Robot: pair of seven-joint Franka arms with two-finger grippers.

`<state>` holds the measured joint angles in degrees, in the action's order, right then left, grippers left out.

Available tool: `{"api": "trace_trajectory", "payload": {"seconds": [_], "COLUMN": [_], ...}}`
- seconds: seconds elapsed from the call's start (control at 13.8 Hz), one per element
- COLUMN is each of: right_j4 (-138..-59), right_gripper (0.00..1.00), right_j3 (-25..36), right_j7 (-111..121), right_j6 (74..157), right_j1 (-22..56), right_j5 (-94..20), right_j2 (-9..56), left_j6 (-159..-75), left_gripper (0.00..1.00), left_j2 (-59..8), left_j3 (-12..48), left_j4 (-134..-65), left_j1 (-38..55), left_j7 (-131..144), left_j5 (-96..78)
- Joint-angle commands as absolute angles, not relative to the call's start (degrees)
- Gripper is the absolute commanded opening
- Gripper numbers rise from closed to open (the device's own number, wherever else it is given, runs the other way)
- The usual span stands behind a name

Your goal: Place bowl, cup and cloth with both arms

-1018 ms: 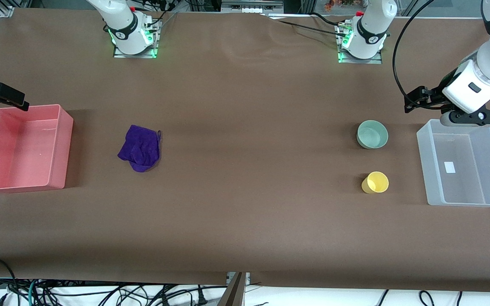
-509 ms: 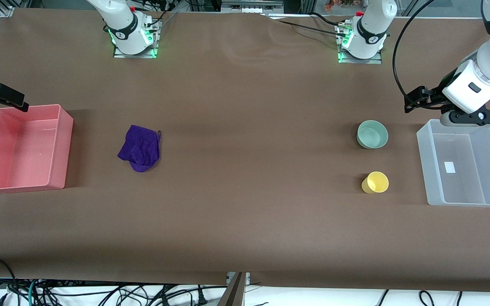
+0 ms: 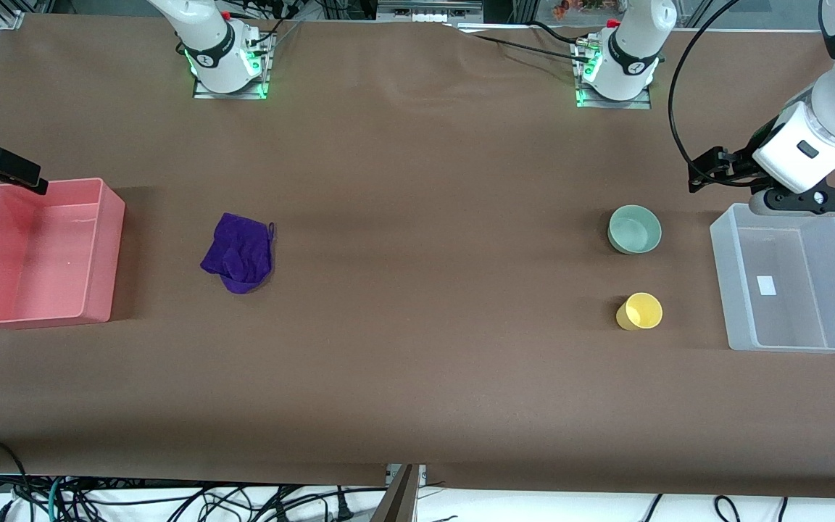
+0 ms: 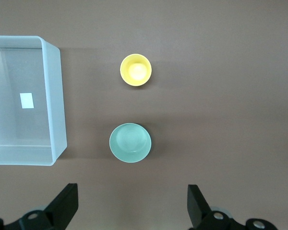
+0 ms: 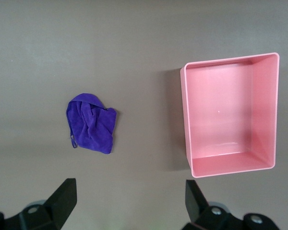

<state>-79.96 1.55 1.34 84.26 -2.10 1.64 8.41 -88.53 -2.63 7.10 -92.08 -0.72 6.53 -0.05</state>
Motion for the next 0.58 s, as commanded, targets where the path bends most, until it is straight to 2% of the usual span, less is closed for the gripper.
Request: {"api": "trace_trajectory", "payload": {"seconds": [0.0, 0.29, 0.51], "right_j4": [-80.50, -83.92, -86.04], "right_gripper": [1.00, 1.00, 1.00], "right_j3": [1.32, 0.88, -1.83], "right_j7": [1.50, 1.41, 1.32], "right_j6": [85.25, 89.72, 90.53], "right_j1": [-2.37, -2.20, -2.46], "right_j5": [1.50, 1.41, 1.23], "right_j2": [8.52, 8.70, 8.52], "left_j6": [-87.80, -87.63, -84.47], "left_gripper": [1.00, 1.00, 1.00], "left_j2": [-2.72, -2.72, -3.07], "left_j3": [6.94, 6.86, 6.86], "left_j4": [-91.58, -92.63, -95.08], "left_j1": [-0.18, -0.61, -0.53], "left_j7": [6.94, 6.59, 4.14], "left_j5": [0.44, 0.44, 1.14]}}
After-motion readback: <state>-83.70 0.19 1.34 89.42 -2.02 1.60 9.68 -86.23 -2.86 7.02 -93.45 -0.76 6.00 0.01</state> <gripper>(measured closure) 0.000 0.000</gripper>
